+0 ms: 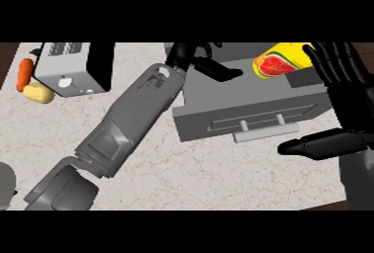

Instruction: Pick up the cup, place it into the drawer and close the drawer

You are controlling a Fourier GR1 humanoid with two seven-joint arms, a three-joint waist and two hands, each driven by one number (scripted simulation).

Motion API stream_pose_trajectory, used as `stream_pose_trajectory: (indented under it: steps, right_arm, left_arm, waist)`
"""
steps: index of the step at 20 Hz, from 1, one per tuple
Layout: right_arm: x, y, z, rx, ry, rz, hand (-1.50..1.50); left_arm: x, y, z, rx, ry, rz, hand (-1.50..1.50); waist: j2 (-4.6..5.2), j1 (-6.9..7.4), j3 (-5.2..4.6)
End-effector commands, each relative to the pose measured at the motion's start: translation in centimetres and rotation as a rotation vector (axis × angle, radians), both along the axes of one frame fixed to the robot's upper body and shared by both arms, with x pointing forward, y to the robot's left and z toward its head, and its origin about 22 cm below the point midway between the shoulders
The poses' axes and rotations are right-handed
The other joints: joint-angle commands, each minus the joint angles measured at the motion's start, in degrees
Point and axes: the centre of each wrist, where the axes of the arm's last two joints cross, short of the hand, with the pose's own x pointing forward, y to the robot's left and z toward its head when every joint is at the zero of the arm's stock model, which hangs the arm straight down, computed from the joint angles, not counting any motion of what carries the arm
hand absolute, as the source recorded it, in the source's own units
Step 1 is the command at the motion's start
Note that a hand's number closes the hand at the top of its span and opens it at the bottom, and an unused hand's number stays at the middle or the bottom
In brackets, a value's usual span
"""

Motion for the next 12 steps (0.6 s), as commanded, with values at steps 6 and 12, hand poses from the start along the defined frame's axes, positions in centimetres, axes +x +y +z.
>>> stream_pose_trajectory:
  steps: [6,12]
  right_arm:
    - [0.8,3.4,-0.7,0.016,0.025,0.273,-1.5]
    - [0.8,5.3,-0.6,-0.075,0.076,0.547,1.5]
  left_arm:
    - [-0.5,0.4,-1.1,-0.21,0.002,0.014,-1.5]
    - [-0.7,-0.3,0.5,-0.384,-0.089,-0.043,-1.5]
  waist:
    - [1.01,-2.67,-0.07]
    - [0.2,-1.31,-0.16]
